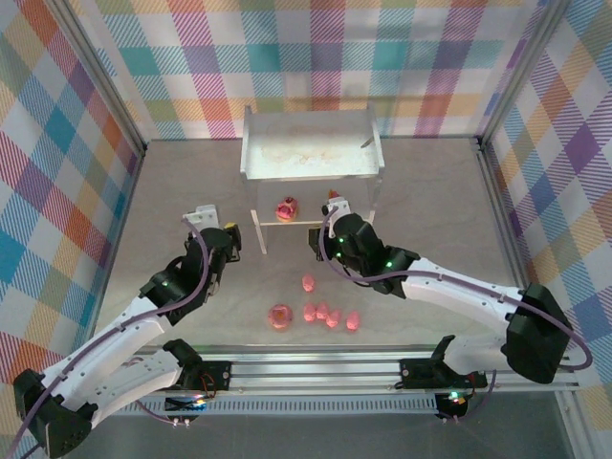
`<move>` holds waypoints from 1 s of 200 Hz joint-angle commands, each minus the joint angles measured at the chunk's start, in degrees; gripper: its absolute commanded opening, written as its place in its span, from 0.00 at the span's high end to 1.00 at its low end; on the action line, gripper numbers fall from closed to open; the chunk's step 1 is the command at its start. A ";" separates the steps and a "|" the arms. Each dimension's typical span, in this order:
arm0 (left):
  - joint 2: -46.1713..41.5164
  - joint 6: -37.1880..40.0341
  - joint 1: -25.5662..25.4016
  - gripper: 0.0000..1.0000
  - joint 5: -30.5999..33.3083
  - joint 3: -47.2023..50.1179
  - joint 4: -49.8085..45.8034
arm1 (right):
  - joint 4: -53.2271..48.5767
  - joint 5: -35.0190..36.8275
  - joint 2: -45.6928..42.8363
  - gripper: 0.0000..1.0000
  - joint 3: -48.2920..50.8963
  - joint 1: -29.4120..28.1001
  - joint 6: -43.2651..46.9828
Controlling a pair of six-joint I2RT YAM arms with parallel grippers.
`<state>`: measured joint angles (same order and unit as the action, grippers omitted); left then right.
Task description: Place and organize the plastic toys onto the shelf
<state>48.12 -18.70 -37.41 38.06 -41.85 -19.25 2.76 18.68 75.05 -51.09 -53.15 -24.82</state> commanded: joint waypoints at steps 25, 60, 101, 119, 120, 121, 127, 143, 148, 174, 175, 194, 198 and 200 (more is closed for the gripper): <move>3.08 -2.03 6.42 0.46 -7.94 3.31 10.36 | 8.72 6.20 6.05 0.81 -3.72 -1.23 1.16; 6.60 -1.97 8.90 0.46 -11.18 2.92 13.54 | 11.84 8.67 10.03 0.81 -5.07 -1.93 2.11; 8.63 -2.04 11.68 0.45 -13.57 2.84 15.70 | 13.38 12.29 12.17 0.81 -5.82 -2.62 3.22; 9.39 -2.24 12.62 0.44 -14.74 2.95 16.38 | 13.84 12.96 12.73 0.80 -5.95 -2.59 3.64; 9.38 -2.23 12.62 0.44 -14.76 2.93 16.41 | 13.88 12.96 12.74 0.80 -5.95 -2.54 3.68; 9.37 -2.23 12.71 0.44 -14.81 2.92 16.42 | 13.87 13.01 12.75 0.80 -5.95 -2.52 3.70; 9.65 -2.25 12.90 0.44 -15.12 2.96 16.53 | 14.16 13.06 12.89 0.80 -5.95 -2.56 3.85; 10.18 -2.28 13.19 0.44 -15.75 2.86 16.70 | 14.55 13.11 12.94 0.80 -5.95 -2.51 4.10; 10.29 -2.19 13.23 0.44 -15.89 2.86 16.80 | 14.55 13.21 12.98 0.80 -6.02 -2.48 4.16; 10.73 -2.15 13.46 0.44 -16.47 2.85 17.16 | 13.87 13.13 13.52 0.80 -6.87 -2.09 4.81; 10.75 -2.14 13.44 0.44 -16.50 2.84 17.19 | 13.90 13.09 13.58 0.80 -6.94 -2.11 4.84; 11.14 -2.11 13.48 0.44 -16.67 2.66 17.27 | 13.42 13.21 14.46 0.80 -7.78 -1.98 5.24; 11.18 -2.05 13.50 0.44 -16.64 2.73 17.27 | 13.41 13.14 14.58 0.80 -7.84 -1.89 5.25; 11.16 -1.98 13.52 0.44 -16.69 2.73 17.35 | 13.36 13.14 14.60 0.80 -7.87 -1.88 5.27</move>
<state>58.81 -20.18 -24.86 22.31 -38.92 -3.92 14.55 30.89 88.33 -56.88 -55.46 -20.91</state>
